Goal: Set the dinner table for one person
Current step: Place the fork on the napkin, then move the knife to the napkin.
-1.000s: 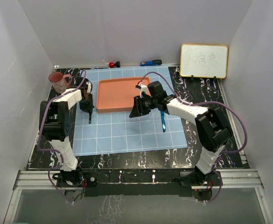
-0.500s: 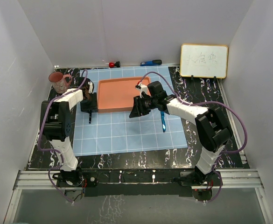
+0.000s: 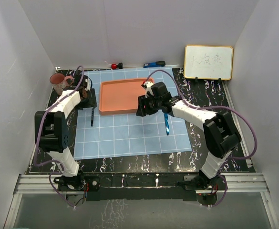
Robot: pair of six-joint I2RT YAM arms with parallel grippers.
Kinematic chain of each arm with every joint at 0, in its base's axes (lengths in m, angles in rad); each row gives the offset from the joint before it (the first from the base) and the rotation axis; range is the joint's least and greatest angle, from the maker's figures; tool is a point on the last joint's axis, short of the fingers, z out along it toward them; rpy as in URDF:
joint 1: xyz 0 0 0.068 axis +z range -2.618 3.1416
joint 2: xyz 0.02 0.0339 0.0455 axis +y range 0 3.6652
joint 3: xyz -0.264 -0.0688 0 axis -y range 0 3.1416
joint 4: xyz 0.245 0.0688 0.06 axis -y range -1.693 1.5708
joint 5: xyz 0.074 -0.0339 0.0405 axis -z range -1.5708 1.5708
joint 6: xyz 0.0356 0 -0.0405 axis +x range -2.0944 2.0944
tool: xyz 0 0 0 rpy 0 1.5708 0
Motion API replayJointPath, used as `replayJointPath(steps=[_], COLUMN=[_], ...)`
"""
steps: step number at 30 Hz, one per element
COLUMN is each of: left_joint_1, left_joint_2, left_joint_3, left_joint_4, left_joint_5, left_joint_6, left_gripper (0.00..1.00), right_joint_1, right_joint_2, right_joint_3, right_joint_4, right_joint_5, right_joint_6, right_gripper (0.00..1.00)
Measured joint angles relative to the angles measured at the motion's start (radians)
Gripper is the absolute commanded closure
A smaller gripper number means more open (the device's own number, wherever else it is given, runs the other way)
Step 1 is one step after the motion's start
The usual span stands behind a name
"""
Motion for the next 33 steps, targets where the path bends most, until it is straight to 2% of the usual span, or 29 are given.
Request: replayJointPath(steps=[4, 6, 7, 9, 11, 13, 14, 16, 17, 23, 33], left_joint_1=[0.000, 0.000, 0.000, 0.000, 0.000, 0.000, 0.000, 0.000, 0.000, 0.000, 0.000], left_joint_2=[-0.116, -0.194, -0.230, -0.305, -0.354, -0.374, -0.378, -0.378, -0.378, -0.376, -0.380], left_joint_3=[-0.005, -0.020, -0.028, -0.045, -0.053, -0.053, -0.056, -0.073, -0.084, -0.135, -0.161], left_joint_4=[0.020, 0.053, 0.068, 0.103, 0.132, 0.157, 0.173, 0.195, 0.199, 0.209, 0.233], left_joint_5=[-0.025, -0.030, -0.031, -0.033, -0.034, -0.034, -0.034, -0.033, -0.033, -0.028, -0.050], left_joint_6=[-0.013, -0.018, -0.021, -0.033, -0.043, -0.055, -0.057, -0.062, -0.064, -0.072, -0.061], left_gripper=[0.23, 0.26, 0.29, 0.41, 0.57, 0.60, 0.56, 0.39, 0.36, 0.29, 0.27], right_joint_1=[0.012, 0.013, 0.015, 0.015, 0.011, -0.001, -0.010, -0.028, -0.034, -0.048, -0.048], right_joint_2=[-0.089, -0.154, -0.187, -0.241, -0.265, -0.261, -0.248, -0.207, -0.188, -0.107, -0.112], right_joint_3=[0.013, 0.013, 0.013, 0.013, 0.013, 0.013, 0.013, 0.013, 0.011, -0.023, -0.095], right_joint_4=[-0.020, -0.015, -0.008, 0.017, 0.042, 0.061, 0.064, 0.066, 0.063, -0.025, -0.117], right_joint_5=[0.230, 0.329, 0.375, 0.451, 0.486, 0.478, 0.463, 0.449, 0.452, 0.523, 0.580], right_joint_6=[-0.051, -0.075, -0.085, -0.103, -0.110, -0.101, -0.089, -0.050, -0.038, -0.008, 0.030], right_gripper=[0.29, 0.19, 0.16, 0.11, 0.11, 0.14, 0.16, 0.18, 0.18, 0.19, 0.20])
